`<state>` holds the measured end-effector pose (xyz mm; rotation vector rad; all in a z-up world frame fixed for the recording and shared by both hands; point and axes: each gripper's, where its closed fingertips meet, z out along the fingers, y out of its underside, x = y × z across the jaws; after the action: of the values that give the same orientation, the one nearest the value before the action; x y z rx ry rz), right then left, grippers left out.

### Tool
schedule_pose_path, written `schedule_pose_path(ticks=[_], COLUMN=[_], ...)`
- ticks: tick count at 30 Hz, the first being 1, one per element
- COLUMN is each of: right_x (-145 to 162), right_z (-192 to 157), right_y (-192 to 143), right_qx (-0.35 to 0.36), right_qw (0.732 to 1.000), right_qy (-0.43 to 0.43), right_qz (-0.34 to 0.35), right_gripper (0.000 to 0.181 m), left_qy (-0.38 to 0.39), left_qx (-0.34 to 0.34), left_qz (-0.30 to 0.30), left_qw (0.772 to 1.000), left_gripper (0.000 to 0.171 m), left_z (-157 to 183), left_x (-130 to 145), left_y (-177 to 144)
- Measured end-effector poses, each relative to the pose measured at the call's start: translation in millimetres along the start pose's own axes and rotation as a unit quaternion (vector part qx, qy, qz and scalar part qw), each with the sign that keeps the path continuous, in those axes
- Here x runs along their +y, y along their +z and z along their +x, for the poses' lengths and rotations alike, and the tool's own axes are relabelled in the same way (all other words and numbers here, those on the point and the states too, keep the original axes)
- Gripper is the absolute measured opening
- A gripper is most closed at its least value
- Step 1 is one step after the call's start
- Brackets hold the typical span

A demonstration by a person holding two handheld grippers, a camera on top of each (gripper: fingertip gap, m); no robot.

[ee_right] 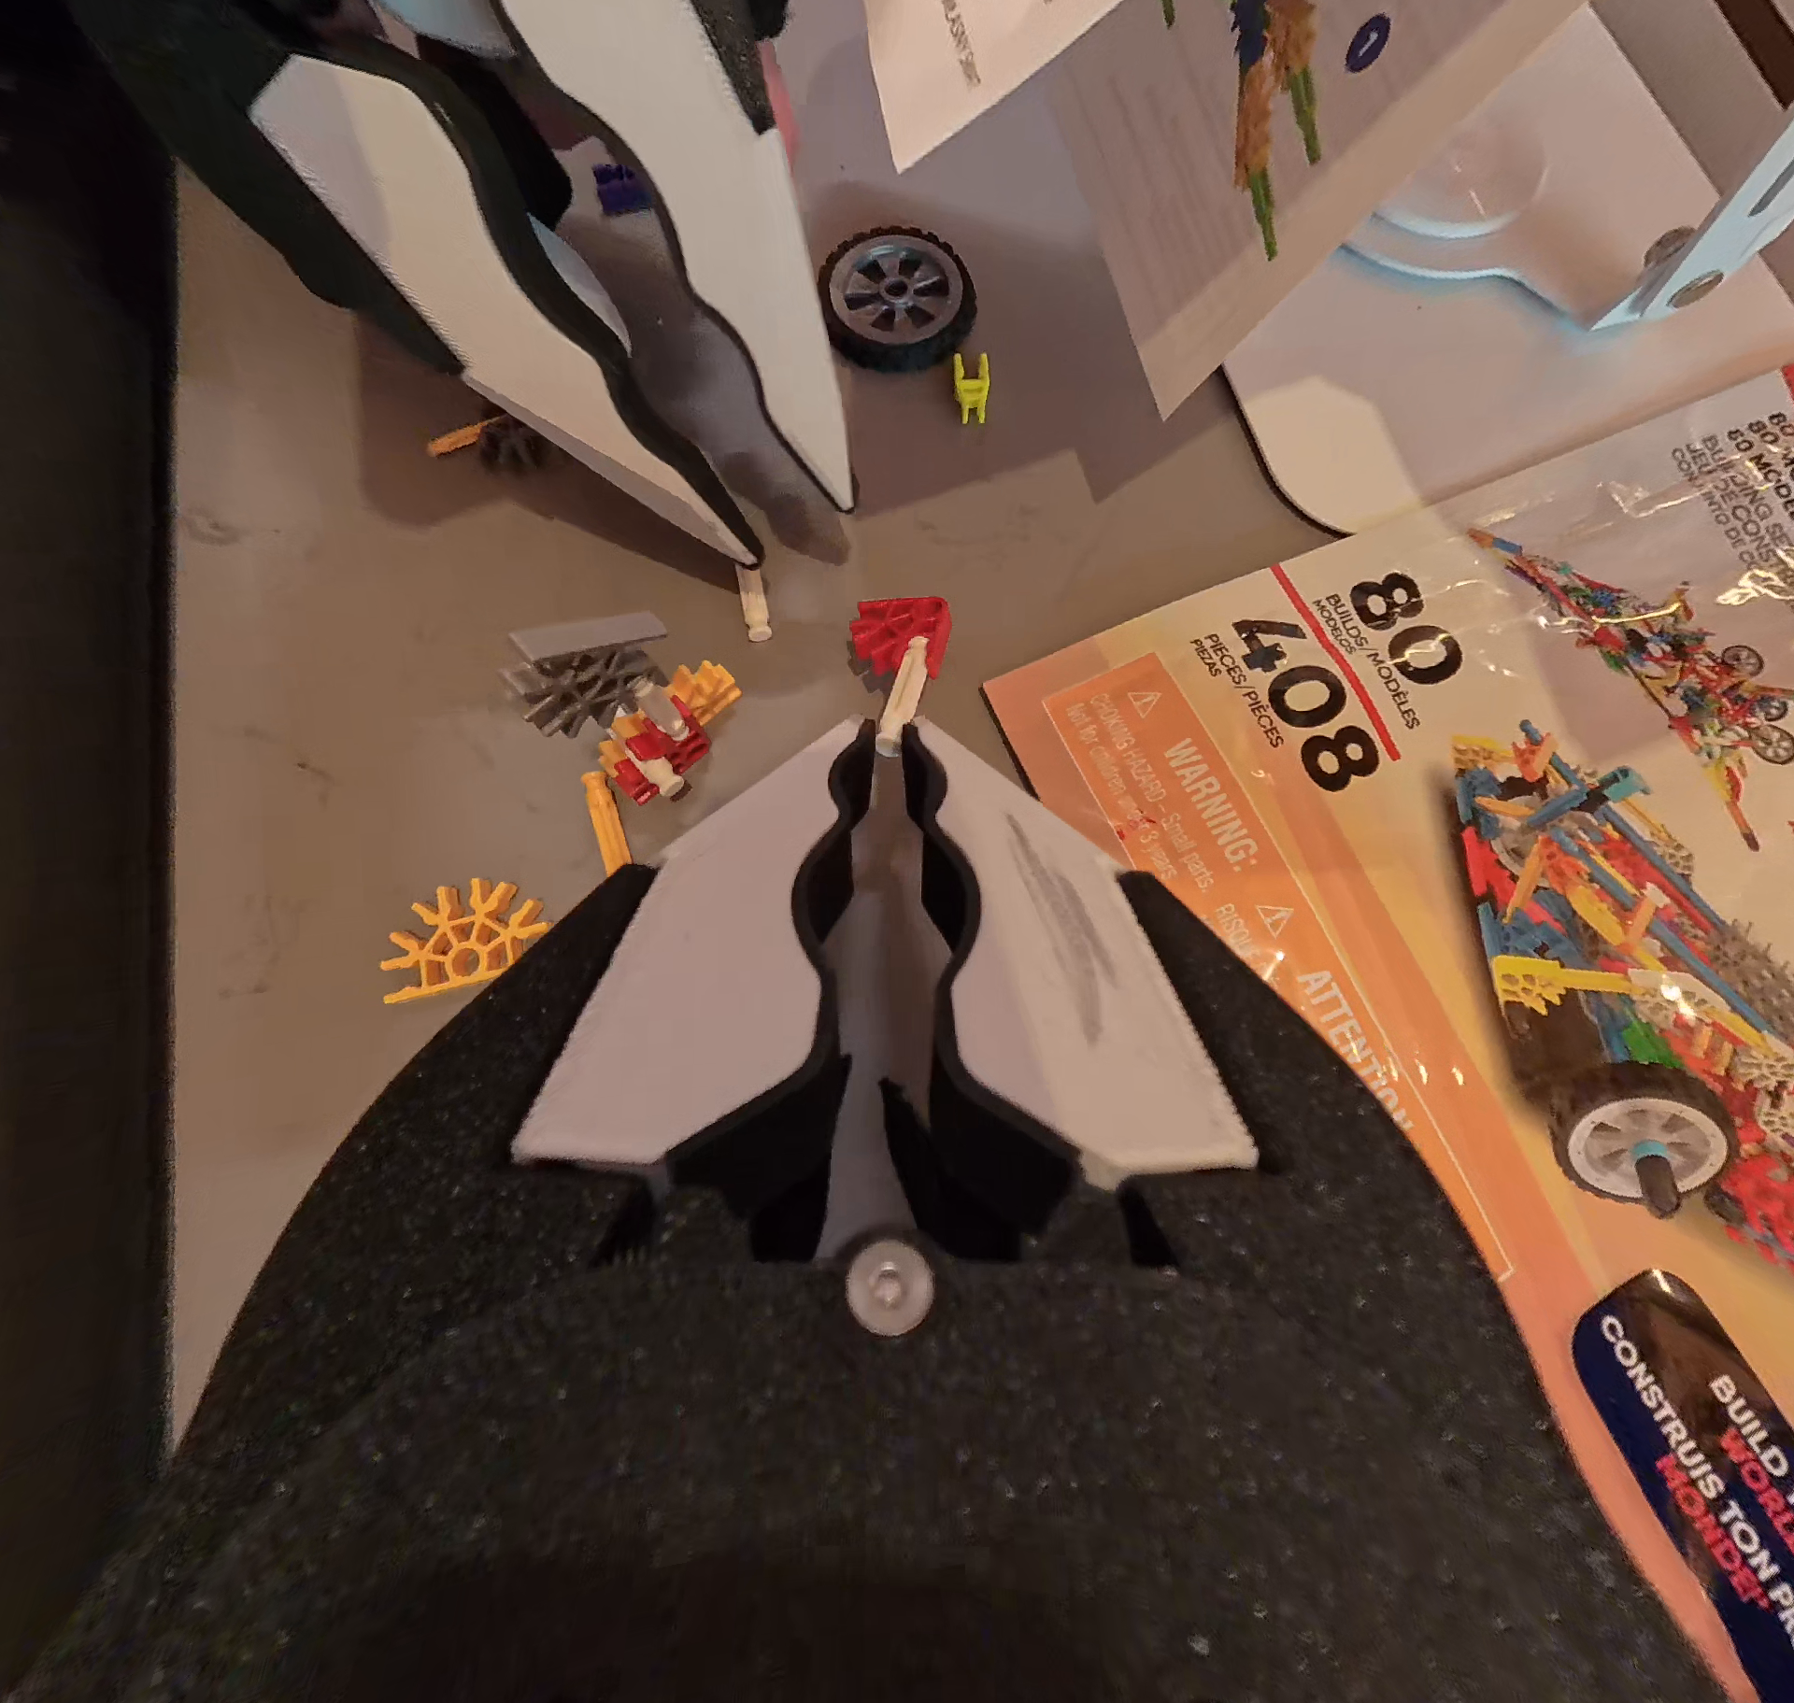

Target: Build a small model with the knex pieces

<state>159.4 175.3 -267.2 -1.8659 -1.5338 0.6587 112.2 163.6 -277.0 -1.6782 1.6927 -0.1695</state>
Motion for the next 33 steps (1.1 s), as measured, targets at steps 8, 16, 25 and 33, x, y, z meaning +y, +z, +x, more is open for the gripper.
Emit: schedule_pose_path(ticks=[8,16,25,33], right_x=[-21.5,-34.5,-39.2,-40.3], right_z=[-9.9,-22.1,-26.2,-29.6], right_y=[-11.1,-19.9,-27.0,-31.2], right_qx=[-0.024,-0.045,-0.052,-0.060], right_qw=[0.998,0.993,0.990,0.988], right_qy=[-0.016,-0.046,-0.057,-0.062], right_qz=[0.063,0.103,0.121,0.128], right_gripper=[0.004,0.004,0.004,0.004], left_qy=[-0.041,-0.084,-0.103,-0.111], left_qx=[-0.013,0.025,0.051,0.065], left_qz=[0.042,0.084,0.117,0.136], left_qw=[0.998,0.993,0.987,0.982], left_gripper=[0.026,0.027,0.024,0.024], left_z=[-11.3,-7.1,-4.3,-2.6], left_x=[-10.7,-21.9,-30.2,-34.7], left_y=[-3.9,-9.4,-16.2,-20.7])
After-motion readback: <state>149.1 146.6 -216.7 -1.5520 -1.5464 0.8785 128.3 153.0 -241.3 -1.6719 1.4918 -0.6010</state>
